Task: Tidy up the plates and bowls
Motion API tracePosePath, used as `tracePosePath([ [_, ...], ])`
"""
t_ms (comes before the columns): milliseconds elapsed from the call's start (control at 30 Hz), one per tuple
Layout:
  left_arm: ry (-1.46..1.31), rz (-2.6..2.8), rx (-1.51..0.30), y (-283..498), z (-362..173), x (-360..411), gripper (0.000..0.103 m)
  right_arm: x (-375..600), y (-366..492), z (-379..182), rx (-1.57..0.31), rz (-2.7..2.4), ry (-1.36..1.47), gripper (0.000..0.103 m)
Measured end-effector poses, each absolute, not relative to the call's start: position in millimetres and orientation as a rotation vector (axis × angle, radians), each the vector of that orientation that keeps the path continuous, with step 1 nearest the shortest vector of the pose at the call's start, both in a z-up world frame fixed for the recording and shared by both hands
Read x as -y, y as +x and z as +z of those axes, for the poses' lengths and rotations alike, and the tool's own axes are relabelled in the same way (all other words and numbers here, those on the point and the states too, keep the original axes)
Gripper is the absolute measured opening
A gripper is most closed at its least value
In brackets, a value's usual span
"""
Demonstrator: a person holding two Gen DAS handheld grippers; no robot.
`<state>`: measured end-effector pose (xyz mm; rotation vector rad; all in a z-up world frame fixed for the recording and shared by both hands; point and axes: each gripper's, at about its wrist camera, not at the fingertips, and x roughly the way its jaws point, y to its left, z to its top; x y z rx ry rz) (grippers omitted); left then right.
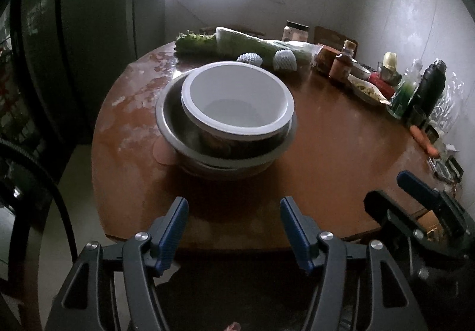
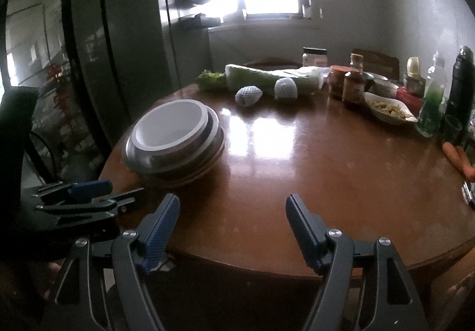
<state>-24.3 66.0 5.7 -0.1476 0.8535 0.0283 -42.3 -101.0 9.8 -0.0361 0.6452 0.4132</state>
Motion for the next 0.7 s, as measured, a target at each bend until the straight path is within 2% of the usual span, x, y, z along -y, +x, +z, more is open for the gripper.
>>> tracePosePath([
  [700,-0.125,0.041,-0.859,-29.1,2.5,-60.7,0.064,102.2,-54.6,-4.0,-0.671,0.416,-0.029,0.075],
])
